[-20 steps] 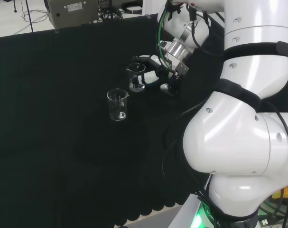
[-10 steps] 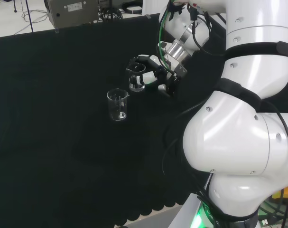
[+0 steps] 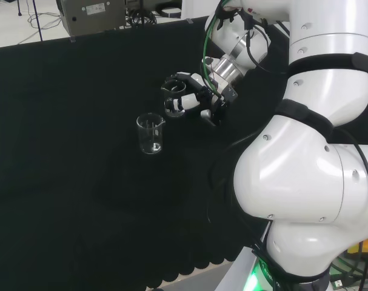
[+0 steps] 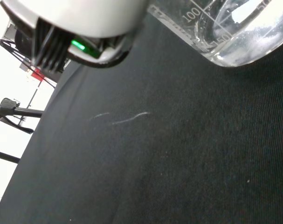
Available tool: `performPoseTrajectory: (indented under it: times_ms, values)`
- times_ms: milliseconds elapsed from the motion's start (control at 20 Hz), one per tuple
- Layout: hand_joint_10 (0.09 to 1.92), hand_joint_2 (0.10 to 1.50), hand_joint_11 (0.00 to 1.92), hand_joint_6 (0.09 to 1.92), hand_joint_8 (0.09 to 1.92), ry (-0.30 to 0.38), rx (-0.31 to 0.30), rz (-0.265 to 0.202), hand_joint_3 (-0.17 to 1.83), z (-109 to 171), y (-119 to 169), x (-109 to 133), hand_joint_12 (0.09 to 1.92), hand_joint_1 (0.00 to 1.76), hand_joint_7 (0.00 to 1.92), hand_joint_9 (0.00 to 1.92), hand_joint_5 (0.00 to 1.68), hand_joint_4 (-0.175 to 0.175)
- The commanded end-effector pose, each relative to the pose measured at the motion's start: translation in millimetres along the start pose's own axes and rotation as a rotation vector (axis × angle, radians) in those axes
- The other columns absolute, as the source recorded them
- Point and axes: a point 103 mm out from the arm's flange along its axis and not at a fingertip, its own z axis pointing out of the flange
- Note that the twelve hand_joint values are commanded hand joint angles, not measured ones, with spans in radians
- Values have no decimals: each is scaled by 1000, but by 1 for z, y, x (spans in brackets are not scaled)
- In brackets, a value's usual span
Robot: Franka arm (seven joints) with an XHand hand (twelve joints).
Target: Pick up the beaker on the right.
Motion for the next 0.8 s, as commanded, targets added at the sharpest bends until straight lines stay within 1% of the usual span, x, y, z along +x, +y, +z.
performPoseTrajectory:
  times_ms: [50,150,250,300,350,400,450,500,550,600,650,700,750,800]
  values:
    - [572,459,238,710,696,16,14,-7,628,1,2,2,1333,1031,357,592,379,-49]
    - [573,462,252,717,698,11,16,-11,630,2,3,5,1329,1033,365,605,387,-48]
    - [571,466,267,733,697,23,18,-10,631,3,5,6,1322,1035,379,619,408,-45]
    - [567,478,300,769,696,22,16,-2,633,2,6,7,1310,1045,402,650,469,-41]
    - [560,495,352,805,694,6,12,11,636,3,6,7,1290,1065,432,692,542,-40]
    - [535,528,470,830,696,-8,1,30,655,3,6,7,1245,1118,500,784,651,-50]
    - [492,557,600,834,696,-25,-21,60,670,3,6,7,1183,1168,586,892,753,-66]
    - [448,660,758,836,706,-29,-36,79,587,2,7,6,1108,1185,726,1014,900,-108]
    - [386,782,897,884,797,-39,-54,93,420,1,6,5,1028,1262,839,1181,974,-114]
    - [298,852,1000,904,835,-46,-79,106,307,0,6,5,951,1323,932,1321,1020,-109]
    - [206,856,1071,902,834,-49,-108,108,299,-3,4,4,890,1362,1008,1428,1052,-103]
    - [128,807,1126,887,822,-56,-145,109,378,-4,3,5,843,1387,1073,1511,1080,-103]
    - [87,738,1167,869,804,-59,-179,101,488,-8,2,6,812,1405,1133,1573,1105,-112]
    - [87,671,1198,848,781,-64,-210,93,593,-12,1,7,792,1418,1187,1617,1128,-128]
